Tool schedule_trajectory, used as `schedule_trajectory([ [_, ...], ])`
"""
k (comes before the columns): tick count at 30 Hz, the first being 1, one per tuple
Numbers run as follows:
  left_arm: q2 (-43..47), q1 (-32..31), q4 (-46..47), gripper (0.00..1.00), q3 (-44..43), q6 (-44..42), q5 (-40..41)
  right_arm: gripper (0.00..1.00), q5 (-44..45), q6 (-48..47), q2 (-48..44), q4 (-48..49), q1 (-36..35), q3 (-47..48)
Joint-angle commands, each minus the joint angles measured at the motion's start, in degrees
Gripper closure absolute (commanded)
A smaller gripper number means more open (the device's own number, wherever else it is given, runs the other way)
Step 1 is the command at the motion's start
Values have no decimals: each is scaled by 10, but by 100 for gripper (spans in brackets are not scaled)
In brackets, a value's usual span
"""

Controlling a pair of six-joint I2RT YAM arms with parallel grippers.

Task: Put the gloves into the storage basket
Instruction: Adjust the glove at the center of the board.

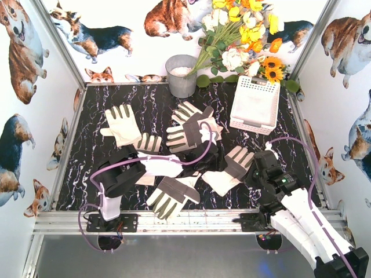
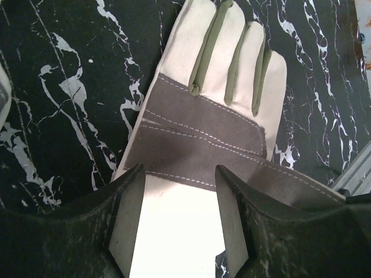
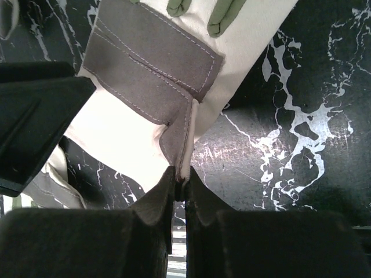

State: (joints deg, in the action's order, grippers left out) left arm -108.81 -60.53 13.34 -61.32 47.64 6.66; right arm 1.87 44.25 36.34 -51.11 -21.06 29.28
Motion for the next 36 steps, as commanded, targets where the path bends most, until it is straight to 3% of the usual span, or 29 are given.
schedule_trajectory([
  [1, -26, -3, -13, 54, -27, -21, -9, 100, 2, 12, -6, 36, -4, -9],
  [9, 12, -16, -37, 58, 51, -10, 9, 99, -107, -27, 21, 97, -4, -16],
  [18, 135, -131, -54, 61, 151, 73, 106, 97, -188, -141, 186, 154, -4, 32],
  [23, 164, -185, -83, 60, 144, 105, 150, 84, -189, -190, 262, 125, -4, 95],
  [26, 173, -203, -125, 53, 122, 112, 180, 67, -166, -196, 262, 104, -4, 122],
  [33, 223, -207, -177, 30, 104, 102, 237, 32, -48, -174, 168, 21, -4, 154],
  [36, 237, -197, -191, 26, 105, 94, 260, 25, -4, -149, 112, 4, -4, 145],
])
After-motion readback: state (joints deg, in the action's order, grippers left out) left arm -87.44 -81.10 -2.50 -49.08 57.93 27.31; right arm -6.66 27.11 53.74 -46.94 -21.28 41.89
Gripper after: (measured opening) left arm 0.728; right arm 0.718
